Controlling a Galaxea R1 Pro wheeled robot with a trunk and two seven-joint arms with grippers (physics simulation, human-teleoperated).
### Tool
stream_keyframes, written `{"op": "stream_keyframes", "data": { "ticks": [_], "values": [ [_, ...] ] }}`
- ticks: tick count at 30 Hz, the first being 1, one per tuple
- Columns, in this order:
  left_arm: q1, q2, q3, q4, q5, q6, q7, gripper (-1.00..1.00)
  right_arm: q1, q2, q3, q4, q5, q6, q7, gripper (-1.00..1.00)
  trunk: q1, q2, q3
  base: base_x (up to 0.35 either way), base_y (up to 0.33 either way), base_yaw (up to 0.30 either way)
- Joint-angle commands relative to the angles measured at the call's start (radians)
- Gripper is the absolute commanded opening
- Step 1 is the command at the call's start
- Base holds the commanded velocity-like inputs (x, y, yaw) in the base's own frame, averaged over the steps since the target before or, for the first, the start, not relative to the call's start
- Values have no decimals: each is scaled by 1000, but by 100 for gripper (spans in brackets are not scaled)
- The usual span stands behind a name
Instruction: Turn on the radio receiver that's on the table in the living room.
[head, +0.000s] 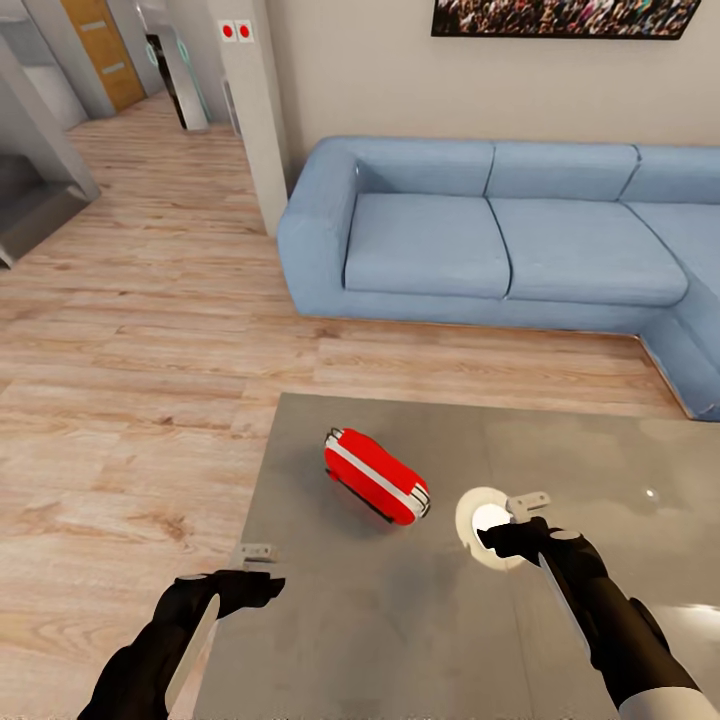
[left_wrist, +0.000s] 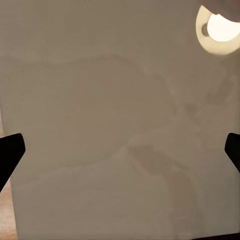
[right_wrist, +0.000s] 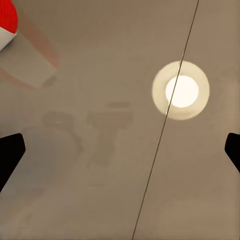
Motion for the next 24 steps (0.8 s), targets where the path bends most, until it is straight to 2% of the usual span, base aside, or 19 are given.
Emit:
{"op": "stream_keyframes", "data": {
  "ticks": [1,24],
  "values": [
    [0,0,0,0,0,0,0,100,0,0,0,0,0,0,0,100,0,0,-2,0,0,0],
    [0,-1,1,0,0,0,0,100,0,0,-1,-3,0,-1,1,100,0,0,-39,0,0,0]
  ]
}}
